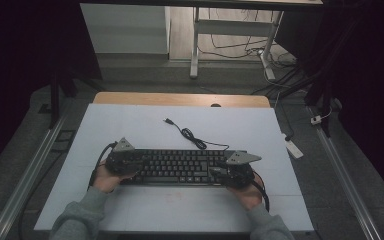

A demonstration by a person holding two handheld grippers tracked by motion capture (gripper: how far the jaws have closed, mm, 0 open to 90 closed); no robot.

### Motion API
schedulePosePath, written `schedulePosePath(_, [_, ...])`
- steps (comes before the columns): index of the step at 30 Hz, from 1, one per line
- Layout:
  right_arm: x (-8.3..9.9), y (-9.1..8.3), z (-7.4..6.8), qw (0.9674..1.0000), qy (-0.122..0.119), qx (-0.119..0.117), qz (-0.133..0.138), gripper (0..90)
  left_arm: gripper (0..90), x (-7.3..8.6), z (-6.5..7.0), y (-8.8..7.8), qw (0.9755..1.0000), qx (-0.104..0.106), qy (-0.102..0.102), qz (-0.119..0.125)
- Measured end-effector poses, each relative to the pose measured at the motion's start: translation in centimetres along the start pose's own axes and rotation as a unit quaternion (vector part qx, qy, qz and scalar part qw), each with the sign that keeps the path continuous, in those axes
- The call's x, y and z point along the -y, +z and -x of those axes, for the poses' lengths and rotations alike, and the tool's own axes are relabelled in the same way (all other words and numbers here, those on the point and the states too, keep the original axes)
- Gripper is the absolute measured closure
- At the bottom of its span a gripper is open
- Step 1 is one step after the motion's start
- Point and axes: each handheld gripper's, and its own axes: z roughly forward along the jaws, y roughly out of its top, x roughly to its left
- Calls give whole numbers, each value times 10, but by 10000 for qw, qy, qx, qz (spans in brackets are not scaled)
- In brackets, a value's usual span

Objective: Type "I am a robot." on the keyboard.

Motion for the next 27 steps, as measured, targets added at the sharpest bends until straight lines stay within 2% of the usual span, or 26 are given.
schedulePosePath(7, [0, 0, 0, 10000, -1, 9, -21, 568, 890, -3, 1, 8, 9999, 42, 71, -94])
schedulePosePath(17, [0, 1, 0, 10000, -5, 12, -36, 567, 893, -10, 6, 25, 9994, 127, 151, -268])
schedulePosePath(27, [1, 2, 1, 10000, -7, 36, -50, 567, 893, -11, 12, 40, 9982, 115, 303, -495])
